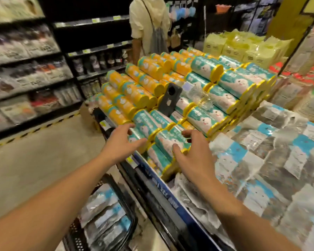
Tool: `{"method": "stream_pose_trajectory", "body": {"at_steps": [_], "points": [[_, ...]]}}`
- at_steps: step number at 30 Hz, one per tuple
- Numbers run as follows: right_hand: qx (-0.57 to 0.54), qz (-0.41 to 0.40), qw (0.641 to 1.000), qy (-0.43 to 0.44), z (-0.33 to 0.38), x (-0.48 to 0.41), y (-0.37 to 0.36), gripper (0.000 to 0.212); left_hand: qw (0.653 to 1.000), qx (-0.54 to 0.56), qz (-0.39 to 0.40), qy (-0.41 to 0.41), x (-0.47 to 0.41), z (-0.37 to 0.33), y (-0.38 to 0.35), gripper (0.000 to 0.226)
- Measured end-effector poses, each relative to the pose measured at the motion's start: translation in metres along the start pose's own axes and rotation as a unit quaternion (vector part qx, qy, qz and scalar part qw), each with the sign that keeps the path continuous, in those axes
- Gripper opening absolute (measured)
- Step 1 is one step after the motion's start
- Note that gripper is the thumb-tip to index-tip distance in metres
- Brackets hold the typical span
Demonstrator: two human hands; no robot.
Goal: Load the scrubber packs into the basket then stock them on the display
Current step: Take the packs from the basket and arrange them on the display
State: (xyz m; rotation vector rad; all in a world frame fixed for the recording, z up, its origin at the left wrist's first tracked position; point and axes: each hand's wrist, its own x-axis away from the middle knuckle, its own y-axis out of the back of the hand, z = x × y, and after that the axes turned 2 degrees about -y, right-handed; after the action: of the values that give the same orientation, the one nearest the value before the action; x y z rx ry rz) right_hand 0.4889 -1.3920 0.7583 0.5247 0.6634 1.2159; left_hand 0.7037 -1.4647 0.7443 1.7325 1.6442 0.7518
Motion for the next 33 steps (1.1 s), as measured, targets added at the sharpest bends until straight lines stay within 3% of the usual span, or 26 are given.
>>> {"method": "stream_pose_trajectory", "body": {"at_steps": [3,6,10,13,16,18,19,21,24,28,31,33], "points": [[-0.017,0.091,0.995,0.034,0.041,0.016,-0.07,0.038,0.997,0.021,-0.035,0.066,0.008,0.069,0.035,0.059],[-0.019,0.198,0.98,0.009,0.065,0.041,-0.149,0.042,0.989,0.047,-0.025,0.136,0.023,0.147,0.053,0.049],[-0.021,0.301,0.946,-0.118,0.066,0.082,-0.27,0.038,0.981,0.021,0.038,0.191,0.036,0.277,0.049,0.058],[-0.035,0.342,0.899,-0.27,0.049,0.104,-0.368,0.035,0.974,-0.002,0.105,0.198,0.029,0.37,0.029,0.046],[-0.089,0.337,0.853,-0.389,0.014,0.125,-0.461,0.016,0.968,-0.019,0.16,0.195,0.015,0.459,-0.002,0.034],[-0.079,0.318,0.834,-0.444,-0.026,0.141,-0.525,0.027,0.956,-0.044,0.187,0.221,0.003,0.526,-0.04,0.06],[-0.082,0.31,0.821,-0.472,-0.047,0.151,-0.556,0.026,0.955,-0.055,0.198,0.215,-0.002,0.565,-0.065,0.077],[-0.105,0.301,0.794,-0.518,-0.091,0.173,-0.615,0.013,0.949,-0.061,0.222,0.215,-0.005,0.62,-0.107,0.085],[-0.138,0.282,0.735,-0.601,-0.131,0.199,-0.676,0.018,0.932,-0.072,0.273,0.227,-0.01,0.666,-0.15,0.08],[-0.177,0.271,0.681,-0.657,-0.182,0.216,-0.744,0.038,0.935,-0.079,0.29,0.189,-0.017,0.721,-0.207,0.095],[-0.235,0.191,0.65,-0.697,-0.205,0.213,-0.784,0.043,0.93,-0.076,0.304,0.192,-0.028,0.746,-0.242,0.105],[-0.238,0.142,0.634,-0.722,-0.215,0.214,-0.802,0.063,0.928,-0.075,0.307,0.196,-0.032,0.758,-0.261,0.107]]}}
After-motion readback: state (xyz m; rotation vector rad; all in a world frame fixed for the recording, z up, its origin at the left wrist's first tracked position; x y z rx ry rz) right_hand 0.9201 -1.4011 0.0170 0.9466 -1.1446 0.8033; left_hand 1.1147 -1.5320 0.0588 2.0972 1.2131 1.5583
